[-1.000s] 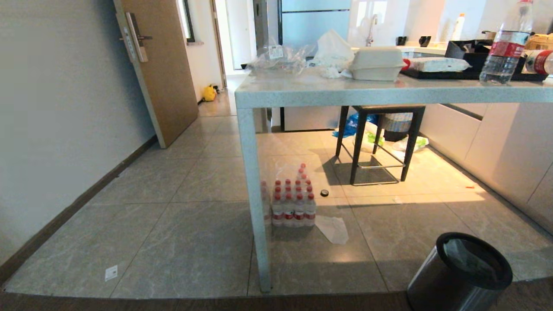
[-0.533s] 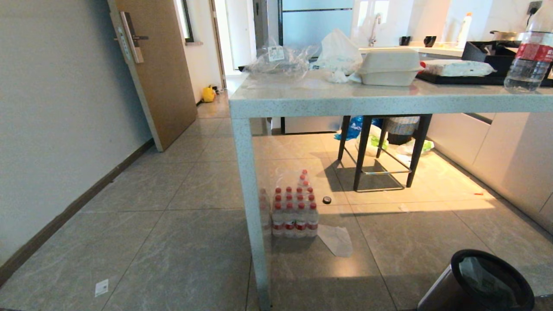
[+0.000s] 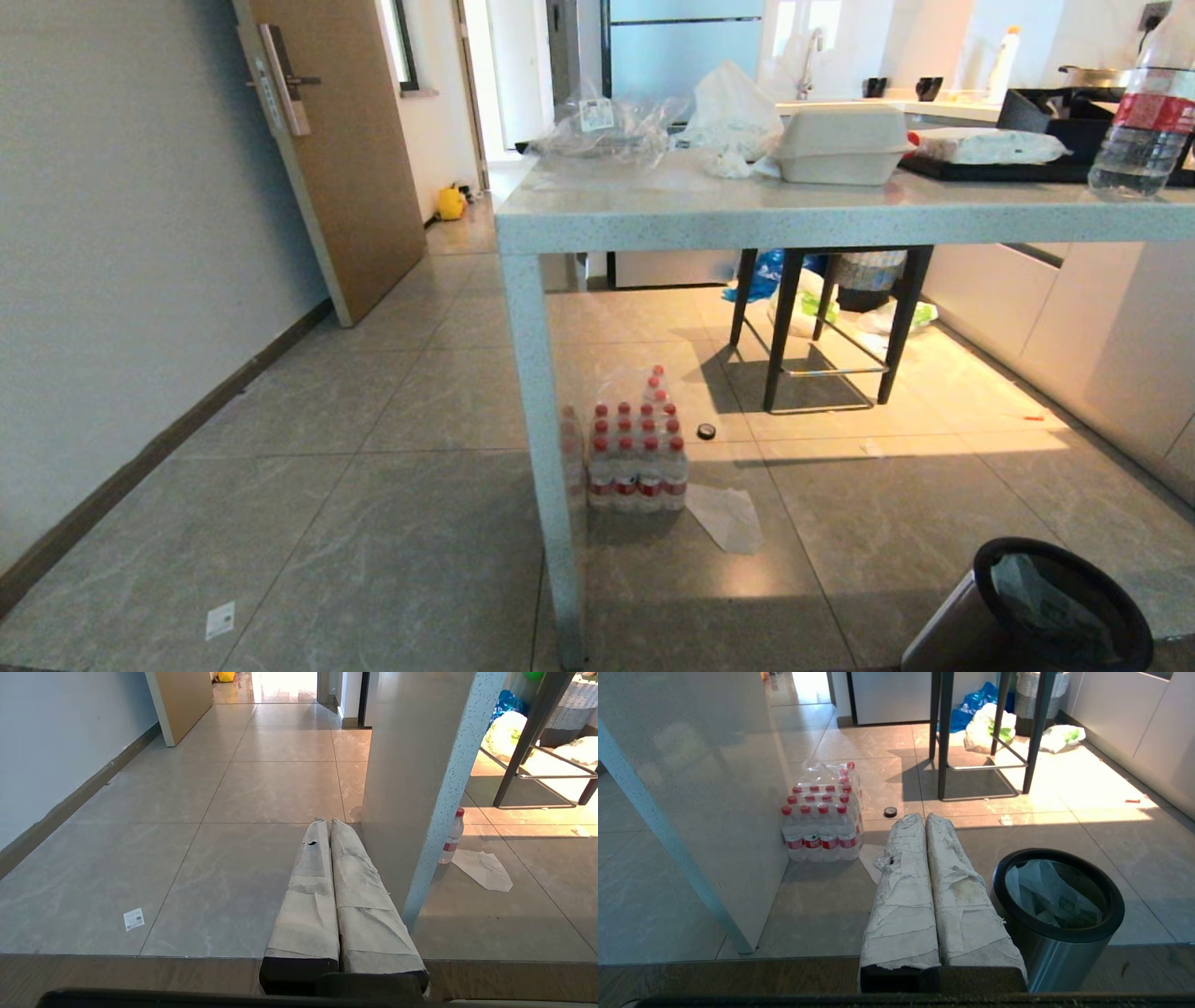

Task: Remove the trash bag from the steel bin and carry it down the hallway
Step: Place the outer trash can on the ground

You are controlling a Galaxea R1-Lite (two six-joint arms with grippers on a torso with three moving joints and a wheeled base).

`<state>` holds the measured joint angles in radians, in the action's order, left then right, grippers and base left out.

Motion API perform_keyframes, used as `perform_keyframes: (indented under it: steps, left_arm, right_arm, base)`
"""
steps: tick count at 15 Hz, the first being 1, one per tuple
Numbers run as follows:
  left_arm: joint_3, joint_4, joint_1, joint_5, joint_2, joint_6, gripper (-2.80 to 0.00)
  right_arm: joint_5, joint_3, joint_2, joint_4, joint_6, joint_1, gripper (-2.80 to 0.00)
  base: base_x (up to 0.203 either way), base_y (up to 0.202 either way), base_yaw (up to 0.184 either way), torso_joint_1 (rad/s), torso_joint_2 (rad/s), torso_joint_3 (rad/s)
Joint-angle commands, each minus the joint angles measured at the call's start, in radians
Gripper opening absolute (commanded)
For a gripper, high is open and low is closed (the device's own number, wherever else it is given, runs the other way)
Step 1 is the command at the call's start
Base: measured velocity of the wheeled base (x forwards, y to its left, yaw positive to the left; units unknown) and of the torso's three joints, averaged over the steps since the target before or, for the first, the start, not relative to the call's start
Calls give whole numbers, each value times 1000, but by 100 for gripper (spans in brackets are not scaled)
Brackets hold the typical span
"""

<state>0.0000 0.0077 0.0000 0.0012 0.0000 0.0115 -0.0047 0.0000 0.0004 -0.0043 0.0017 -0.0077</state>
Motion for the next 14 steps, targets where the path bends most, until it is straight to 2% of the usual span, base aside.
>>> perform_keyframes:
  steps: [1, 14]
  left_arm:
    - [0, -3, 0, 2, 0, -16, -280]
    - [0, -3, 0, 2, 0, -18, -280]
  right_arm:
    - [0, 0, -2, 0, 0, 0, -280]
    - [0, 0, -2, 0, 1, 0, -280]
  base:
    - [0, 0, 0, 3, -2, -101]
    - [0, 0, 0, 2, 4, -197]
